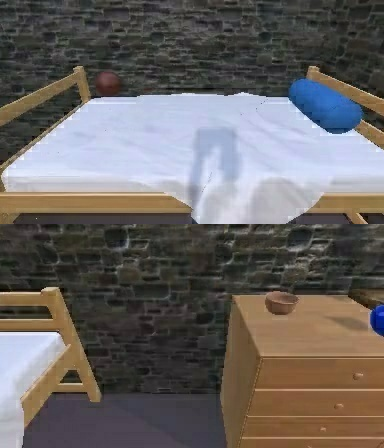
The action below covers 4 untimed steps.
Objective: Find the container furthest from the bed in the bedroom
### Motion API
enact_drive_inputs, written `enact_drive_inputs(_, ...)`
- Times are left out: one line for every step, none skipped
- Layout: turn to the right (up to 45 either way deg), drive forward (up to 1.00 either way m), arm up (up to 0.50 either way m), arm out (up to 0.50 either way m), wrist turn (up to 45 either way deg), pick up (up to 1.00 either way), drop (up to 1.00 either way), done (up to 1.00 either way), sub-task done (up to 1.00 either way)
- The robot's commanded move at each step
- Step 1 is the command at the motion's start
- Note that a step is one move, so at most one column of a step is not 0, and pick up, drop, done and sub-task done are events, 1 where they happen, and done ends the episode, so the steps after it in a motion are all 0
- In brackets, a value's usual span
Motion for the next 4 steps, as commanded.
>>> enact_drive_inputs(-45.0,0.00,0.00,0.00,0.0,0.00,0.00,0.00,0.00)
enact_drive_inputs(-45.0,0.00,0.00,0.00,0.0,0.00,0.00,0.00,0.00)
enact_drive_inputs(-45.0,0.00,0.00,0.00,0.0,0.00,0.00,0.00,0.00)
enact_drive_inputs(-39.0,0.00,0.00,0.00,0.0,0.00,0.00,0.00,0.00)
